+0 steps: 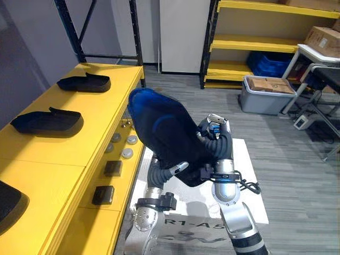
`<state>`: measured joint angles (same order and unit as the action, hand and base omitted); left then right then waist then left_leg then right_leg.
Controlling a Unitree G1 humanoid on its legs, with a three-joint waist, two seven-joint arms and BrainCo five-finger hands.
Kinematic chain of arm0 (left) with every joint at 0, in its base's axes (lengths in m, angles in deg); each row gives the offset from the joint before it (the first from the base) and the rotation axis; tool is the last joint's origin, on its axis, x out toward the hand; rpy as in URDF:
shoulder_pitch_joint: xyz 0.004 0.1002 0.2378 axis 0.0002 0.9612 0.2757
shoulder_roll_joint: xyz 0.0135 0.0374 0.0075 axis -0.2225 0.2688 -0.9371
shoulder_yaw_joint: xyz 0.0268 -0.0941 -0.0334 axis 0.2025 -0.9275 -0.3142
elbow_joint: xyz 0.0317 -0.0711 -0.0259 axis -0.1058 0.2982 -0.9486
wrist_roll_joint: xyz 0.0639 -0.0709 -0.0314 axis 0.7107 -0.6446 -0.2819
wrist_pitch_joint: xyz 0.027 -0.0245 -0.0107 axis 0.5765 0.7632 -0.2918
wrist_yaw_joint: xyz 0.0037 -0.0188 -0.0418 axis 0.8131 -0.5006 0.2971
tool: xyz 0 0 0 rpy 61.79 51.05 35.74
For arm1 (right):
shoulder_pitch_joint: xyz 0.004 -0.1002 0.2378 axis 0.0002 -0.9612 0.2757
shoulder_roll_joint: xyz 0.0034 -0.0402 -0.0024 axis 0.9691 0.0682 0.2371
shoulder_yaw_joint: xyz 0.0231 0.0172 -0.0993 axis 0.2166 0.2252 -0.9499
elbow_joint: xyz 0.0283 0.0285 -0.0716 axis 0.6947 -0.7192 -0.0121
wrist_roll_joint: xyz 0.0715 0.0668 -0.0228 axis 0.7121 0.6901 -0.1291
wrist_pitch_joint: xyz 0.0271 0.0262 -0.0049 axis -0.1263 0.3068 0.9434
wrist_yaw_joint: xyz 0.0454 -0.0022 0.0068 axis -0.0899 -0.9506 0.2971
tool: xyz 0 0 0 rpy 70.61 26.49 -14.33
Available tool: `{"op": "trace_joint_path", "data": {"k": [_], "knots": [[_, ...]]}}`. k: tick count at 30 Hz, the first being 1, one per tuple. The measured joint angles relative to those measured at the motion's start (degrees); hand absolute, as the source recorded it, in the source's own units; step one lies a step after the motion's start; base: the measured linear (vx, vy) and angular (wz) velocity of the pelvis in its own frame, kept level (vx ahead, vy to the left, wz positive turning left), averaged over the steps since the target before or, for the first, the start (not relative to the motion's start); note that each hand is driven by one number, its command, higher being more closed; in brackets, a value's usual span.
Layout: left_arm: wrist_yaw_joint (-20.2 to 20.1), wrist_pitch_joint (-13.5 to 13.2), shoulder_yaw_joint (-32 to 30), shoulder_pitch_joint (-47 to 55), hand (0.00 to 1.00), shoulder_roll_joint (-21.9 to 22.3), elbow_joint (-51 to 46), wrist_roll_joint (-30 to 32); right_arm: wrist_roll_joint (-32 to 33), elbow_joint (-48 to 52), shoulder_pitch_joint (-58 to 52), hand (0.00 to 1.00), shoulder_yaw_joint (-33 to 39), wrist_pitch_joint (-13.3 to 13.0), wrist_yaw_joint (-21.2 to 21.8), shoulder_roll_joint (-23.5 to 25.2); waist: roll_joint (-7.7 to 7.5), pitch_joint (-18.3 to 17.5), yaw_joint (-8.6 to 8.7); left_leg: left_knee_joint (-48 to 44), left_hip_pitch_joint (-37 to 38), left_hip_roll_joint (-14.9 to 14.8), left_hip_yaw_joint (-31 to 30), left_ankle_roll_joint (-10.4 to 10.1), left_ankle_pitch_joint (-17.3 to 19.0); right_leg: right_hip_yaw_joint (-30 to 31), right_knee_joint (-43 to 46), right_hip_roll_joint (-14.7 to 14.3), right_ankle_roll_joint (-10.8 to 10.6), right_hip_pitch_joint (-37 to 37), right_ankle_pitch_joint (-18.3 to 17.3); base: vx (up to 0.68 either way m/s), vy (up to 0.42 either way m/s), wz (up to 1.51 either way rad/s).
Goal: Walk over and take plastic housings, then place them on the shelf
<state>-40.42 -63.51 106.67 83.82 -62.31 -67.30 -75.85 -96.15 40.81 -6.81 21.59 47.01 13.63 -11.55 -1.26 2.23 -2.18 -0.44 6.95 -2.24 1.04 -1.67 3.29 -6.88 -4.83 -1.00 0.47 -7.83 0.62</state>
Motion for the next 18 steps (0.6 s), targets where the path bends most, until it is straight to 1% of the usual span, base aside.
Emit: {"op": "trace_joint_path", "data": {"k": [1,2,4,6,8,10,12,13,15,18], "knots": [[0.60,0.00,0.27,-0.28,0.00,-0.02,0.10,0.00,0.03,0.00,0.00,1.00,-0.05,0.00,-0.27,0.00,0.00,-0.02,0.04,0.00,0.00,0.00,0.02,0.00,0.00,0.02,0.00,0.00,0.01,0.01,0.01,0.00,0.000,0.00],[1.48,0.00,0.65,-0.74,1.00,-0.02,0.43,0.03,0.48,-0.05,0.00,1.00,-0.13,0.00,-0.65,-0.03,0.03,-0.25,0.14,0.00,-0.10,0.00,0.03,0.00,0.00,0.03,0.00,-0.01,0.01,0.15,0.02,0.00,0.000,0.00],[2.53,0.03,0.75,-1.45,1.00,-0.03,1.20,0.06,1.22,-0.18,0.00,1.00,-0.27,0.00,-0.68,-0.07,0.08,-0.66,0.47,0.00,-0.29,0.00,0.02,0.00,0.00,0.02,-0.01,-0.02,0.03,0.34,0.05,0.00,0.000,0.00],[4.49,0.03,0.76,-1.63,1.00,-0.08,1.20,0.09,2.35,-0.18,-0.01,1.00,-1.15,0.00,-0.73,-0.20,0.19,-1.21,1.15,-0.01,-0.55,0.00,0.03,0.00,0.00,0.04,-0.01,-0.02,0.07,0.59,0.09,0.00,0.000,0.00],[5.97,0.04,0.76,-1.92,1.00,-0.26,1.20,0.11,3.98,-0.18,-0.09,1.00,-1.73,-0.13,-0.75,-0.50,0.30,-1.67,1.36,-0.10,-0.84,-0.01,0.14,0.00,0.00,0.15,0.00,-0.02,0.09,0.88,0.18,0.00,0.000,0.00],[7.44,0.16,0.76,-2.55,1.00,-0.44,1.24,0.31,6.32,-0.18,-0.44,1.00,-1.99,-0.51,-0.75,-1.49,0.36,-1.81,1.38,-0.20,-0.85,-0.02,0.15,0.00,0.00,0.17,0.00,0.00,0.08,0.85,0.22,0.00,0.000,0.00],[9.16,0.49,0.19,-2.76,1.00,-0.52,1.26,0.38,8.35,-0.18,-1.13,1.00,-3.09,-1.59,-0.74,-1.96,0.43,-1.86,1.47,-0.36,-0.85,-0.08,0.18,0.00,0.00,0.19,0.00,0.01,0.09,0.80,0.27,0.00,0.000,0.00],[9.75,0.60,-0.23,-2.79,1.00,-0.67,1.39,0.41,9.95,-0.21,-1.70,0.00,-3.73,-2.28,-0.71,-2.32,0.45,-1.89,1.50,-0.42,-0.85,-0.10,0.19,0.00,0.00,0.19,0.00,0.01,0.11,0.78,0.31,0.00,0.000,0.00],[9.85,0.81,-0.98,-2.92,1.00,-0.97,1.65,0.45,11.95,-0.27,-2.84,0.00,-4.23,-3.45,-0.18,-2.67,0.50,-1.95,1.47,-0.43,-0.86,-0.14,0.21,0.00,0.00,0.20,-0.01,-0.01,0.14,0.80,0.39,0.00,0.000,0.00],[9.92,1.45,-2.99,-3.28,1.00,-1.23,2.31,0.54,14.46,-0.66,-4.38,0.00,-5.05,-4.43,1.26,-3.60,0.65,-2.20,1.61,-0.49,-0.86,-0.17,0.35,-0.01,0.00,0.31,-0.02,-0.01,0.13,0.84,0.52,0.00,0.000,0.00]]}}
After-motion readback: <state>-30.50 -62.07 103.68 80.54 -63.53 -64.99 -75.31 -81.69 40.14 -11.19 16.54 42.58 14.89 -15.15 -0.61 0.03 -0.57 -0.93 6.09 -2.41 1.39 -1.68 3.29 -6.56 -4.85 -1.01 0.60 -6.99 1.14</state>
